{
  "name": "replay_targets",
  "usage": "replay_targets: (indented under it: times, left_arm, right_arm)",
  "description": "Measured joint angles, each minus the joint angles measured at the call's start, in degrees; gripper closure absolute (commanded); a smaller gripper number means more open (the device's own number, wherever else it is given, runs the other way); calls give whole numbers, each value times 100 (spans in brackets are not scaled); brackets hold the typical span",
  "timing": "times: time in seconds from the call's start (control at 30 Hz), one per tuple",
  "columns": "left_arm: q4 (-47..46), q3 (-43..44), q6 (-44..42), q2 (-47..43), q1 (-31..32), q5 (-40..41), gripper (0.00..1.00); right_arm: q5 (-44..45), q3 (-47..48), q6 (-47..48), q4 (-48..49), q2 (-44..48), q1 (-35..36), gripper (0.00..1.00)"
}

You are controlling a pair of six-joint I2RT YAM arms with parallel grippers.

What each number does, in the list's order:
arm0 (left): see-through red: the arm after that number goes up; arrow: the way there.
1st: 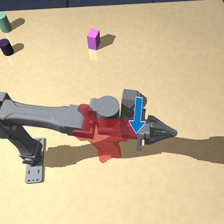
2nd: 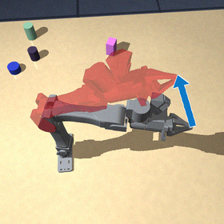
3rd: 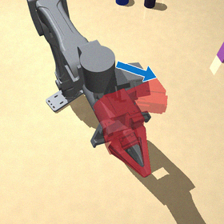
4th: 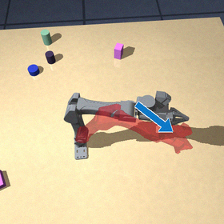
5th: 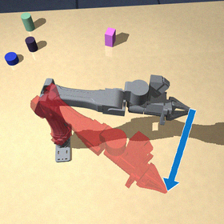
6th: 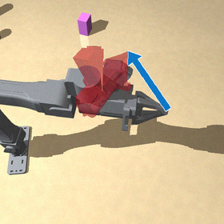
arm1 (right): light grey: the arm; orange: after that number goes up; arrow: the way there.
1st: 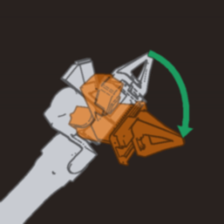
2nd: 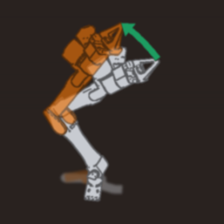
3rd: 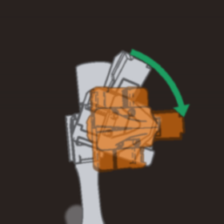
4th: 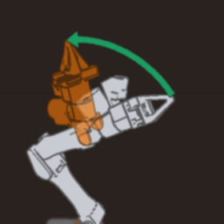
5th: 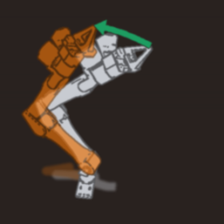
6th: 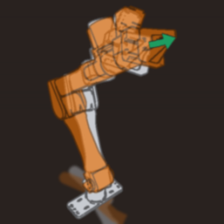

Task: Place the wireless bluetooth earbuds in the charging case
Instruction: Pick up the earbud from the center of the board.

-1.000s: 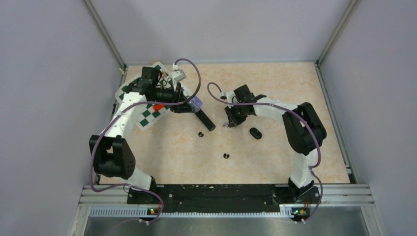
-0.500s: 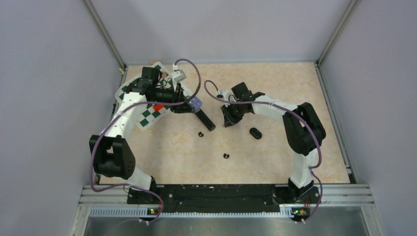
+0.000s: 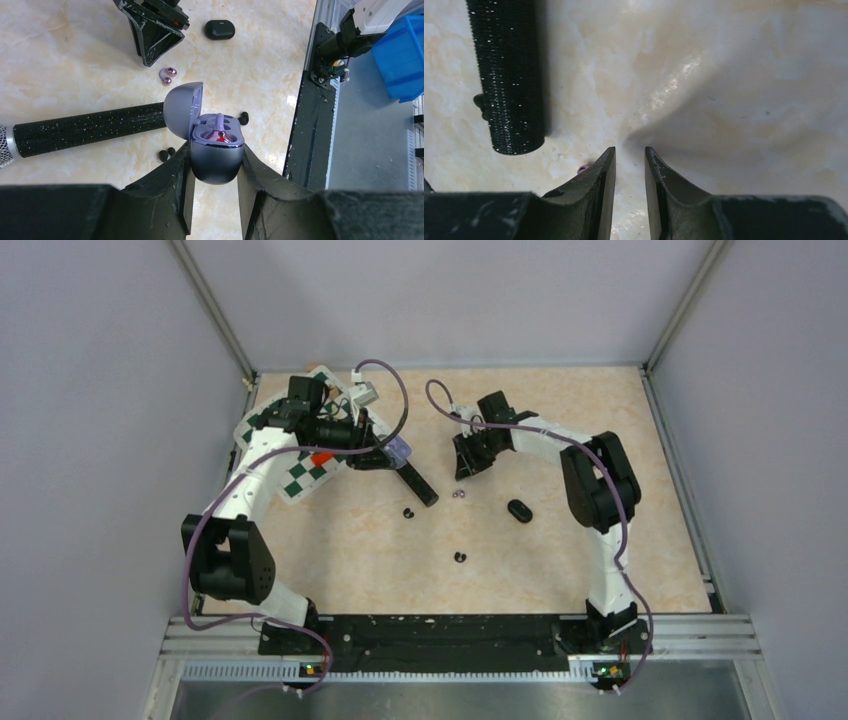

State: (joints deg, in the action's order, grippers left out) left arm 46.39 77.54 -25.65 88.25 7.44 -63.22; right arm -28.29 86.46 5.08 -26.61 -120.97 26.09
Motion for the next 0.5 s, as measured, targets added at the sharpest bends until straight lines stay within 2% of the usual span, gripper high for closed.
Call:
replay_targets:
  times: [0.23, 0.5]
  left_arm:
    - [-2, 0, -4, 0, 0, 9, 100]
    - [-2, 0, -11, 0, 0, 11, 100]
  right_arm:
    - [-149, 20, -33, -26, -28, 68, 73]
    - [-236, -17, 76, -173, -24, 68, 81]
